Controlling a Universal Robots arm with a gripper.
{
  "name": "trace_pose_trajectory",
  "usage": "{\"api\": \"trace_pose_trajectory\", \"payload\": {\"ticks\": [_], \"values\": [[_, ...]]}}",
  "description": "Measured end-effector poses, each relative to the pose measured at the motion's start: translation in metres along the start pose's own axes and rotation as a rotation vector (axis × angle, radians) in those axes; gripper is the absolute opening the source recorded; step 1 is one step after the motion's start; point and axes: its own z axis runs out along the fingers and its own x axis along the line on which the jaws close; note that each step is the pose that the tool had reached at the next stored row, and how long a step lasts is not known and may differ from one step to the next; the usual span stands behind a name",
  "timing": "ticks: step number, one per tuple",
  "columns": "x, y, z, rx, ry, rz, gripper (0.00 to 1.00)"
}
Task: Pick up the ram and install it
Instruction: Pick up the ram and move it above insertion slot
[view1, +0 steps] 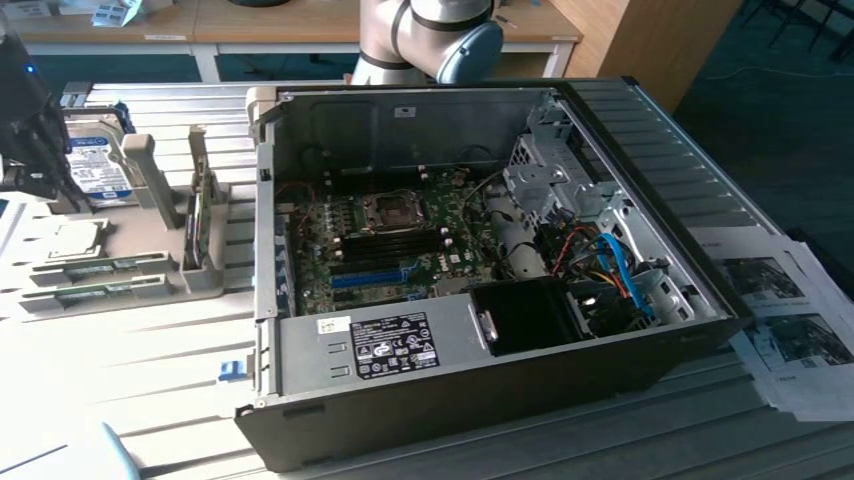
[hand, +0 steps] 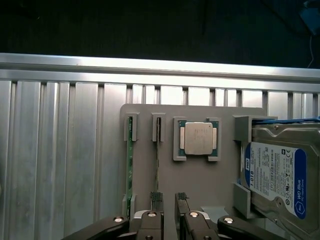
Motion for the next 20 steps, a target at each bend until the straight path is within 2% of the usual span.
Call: {"api": "trace_pose_trajectory", "payload": {"ticks": [20], "values": [[0.0095,0.0,-0.0003,0.0002,0.0,0.0,0.24]]}}
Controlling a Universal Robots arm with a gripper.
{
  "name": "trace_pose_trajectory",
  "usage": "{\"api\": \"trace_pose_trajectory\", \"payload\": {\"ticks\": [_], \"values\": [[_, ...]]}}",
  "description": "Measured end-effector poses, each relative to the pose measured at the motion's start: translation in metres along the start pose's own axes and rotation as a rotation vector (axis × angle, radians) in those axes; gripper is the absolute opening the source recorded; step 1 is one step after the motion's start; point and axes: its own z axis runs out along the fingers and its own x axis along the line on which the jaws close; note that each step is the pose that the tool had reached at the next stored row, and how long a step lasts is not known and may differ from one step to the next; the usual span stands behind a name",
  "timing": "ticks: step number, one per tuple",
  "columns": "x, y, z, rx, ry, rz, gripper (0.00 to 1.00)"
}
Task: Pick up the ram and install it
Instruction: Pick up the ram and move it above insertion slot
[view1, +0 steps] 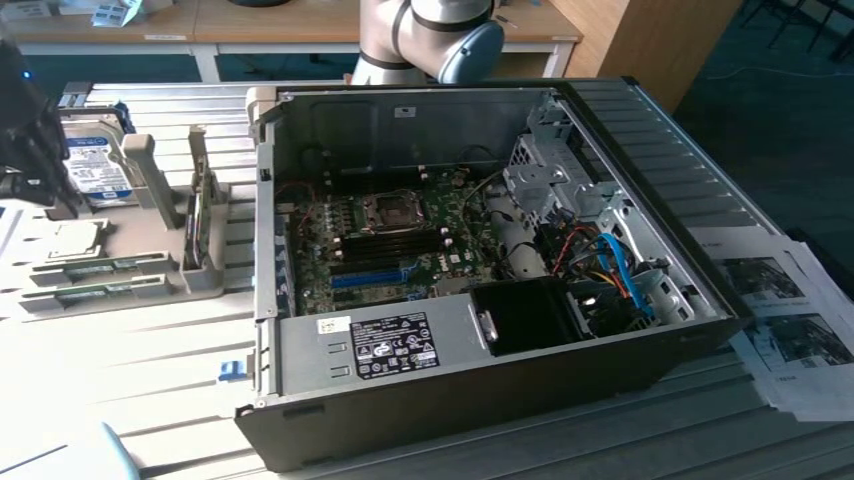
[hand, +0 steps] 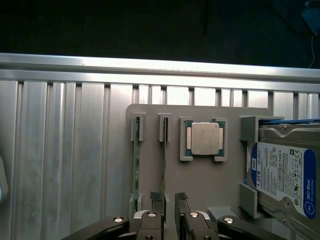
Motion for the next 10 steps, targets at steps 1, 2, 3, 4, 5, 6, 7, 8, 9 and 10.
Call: {"api": "trace_pose_trajectory", "payload": {"ticks": [1,2,3,4,5,6,7,8,9,10], "values": [[0.0008,0.0,-0.0001,0.0,0.0001,0.0,0.24],[0.0017,0.0,-0.0001,0.0,0.0001,0.0,0.24],[0.0024,0.0,-0.0002,0.0,0.0001,0.0,0.24],[0.0032,0.0,-0.0002,0.0,0.0001,0.0,0.24],[0.004,0.0,-0.0002,0.0,0.0001,0.0,0.24],[0.0047,0.0,-0.0002,0.0,0.0001,0.0,0.24],[0.0052,0.0,-0.0003,0.0,0.0001,0.0,0.24],[0.0052,0.0,-0.0003,0.0,0.0001,0.0,0.24],[0.0052,0.0,-0.0003,0.0,0.0001,0.0,0.24],[0.0052,0.0,-0.0003,0.0001,0.0001,0.0,0.24]]}}
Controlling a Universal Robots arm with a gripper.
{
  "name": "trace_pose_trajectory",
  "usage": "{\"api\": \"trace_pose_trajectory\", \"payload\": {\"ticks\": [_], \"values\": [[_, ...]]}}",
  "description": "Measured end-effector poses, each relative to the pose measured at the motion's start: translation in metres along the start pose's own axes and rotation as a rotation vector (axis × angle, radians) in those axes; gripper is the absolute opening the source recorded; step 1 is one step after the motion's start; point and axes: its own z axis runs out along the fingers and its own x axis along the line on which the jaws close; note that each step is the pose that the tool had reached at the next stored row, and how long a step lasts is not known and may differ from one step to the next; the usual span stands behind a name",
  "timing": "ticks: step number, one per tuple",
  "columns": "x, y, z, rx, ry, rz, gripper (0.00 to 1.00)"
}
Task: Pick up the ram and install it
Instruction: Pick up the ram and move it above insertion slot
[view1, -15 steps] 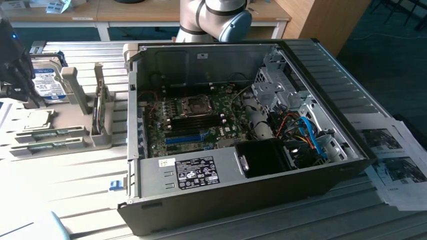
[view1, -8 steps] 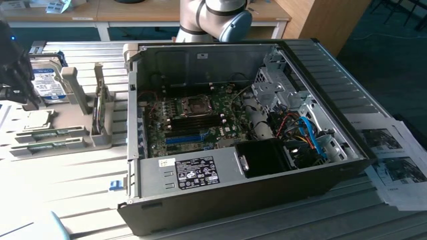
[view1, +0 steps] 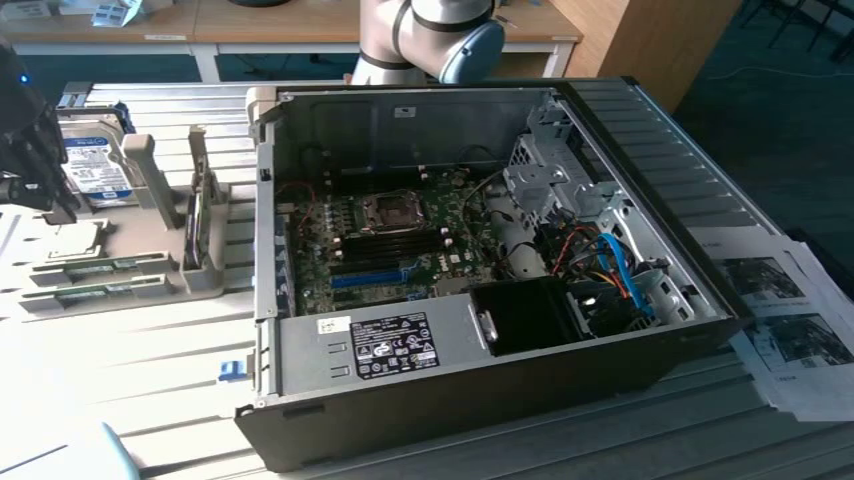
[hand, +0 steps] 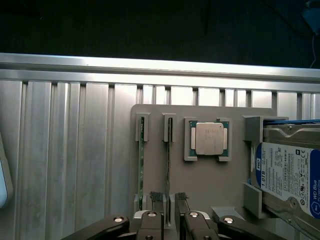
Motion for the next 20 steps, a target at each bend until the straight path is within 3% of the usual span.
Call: {"api": "trace_pose_trajectory", "payload": {"ticks": [20], "values": [[0.001,-0.0004,0.0134,0.0,0.0001,0.0,0.24]]}}
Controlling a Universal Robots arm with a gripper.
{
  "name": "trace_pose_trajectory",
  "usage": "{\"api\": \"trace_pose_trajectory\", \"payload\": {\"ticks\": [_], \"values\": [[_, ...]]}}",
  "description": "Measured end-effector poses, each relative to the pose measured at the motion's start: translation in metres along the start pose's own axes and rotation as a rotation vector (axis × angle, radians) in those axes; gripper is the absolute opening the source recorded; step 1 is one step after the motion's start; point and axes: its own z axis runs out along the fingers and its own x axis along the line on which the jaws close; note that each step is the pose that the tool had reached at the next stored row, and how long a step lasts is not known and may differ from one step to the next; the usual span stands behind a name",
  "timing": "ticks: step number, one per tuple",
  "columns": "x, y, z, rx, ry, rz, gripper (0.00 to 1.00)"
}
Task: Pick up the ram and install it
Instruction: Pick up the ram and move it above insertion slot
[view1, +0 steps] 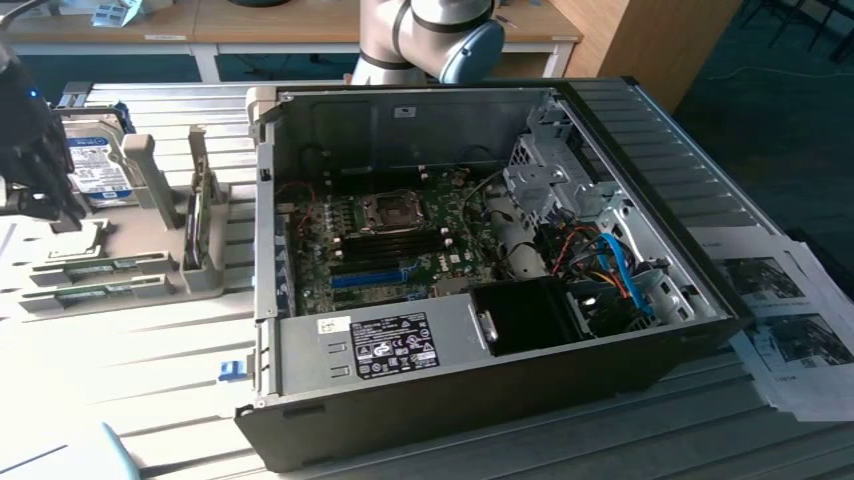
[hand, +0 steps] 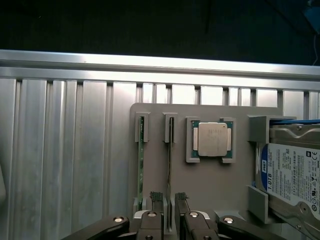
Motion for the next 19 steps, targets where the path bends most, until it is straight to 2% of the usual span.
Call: {"api": "trace_pose_trajectory", "payload": {"ticks": [19], "values": [[0.001,-0.0004,0.014,0.0,0.0,0.0,0.24]]}}
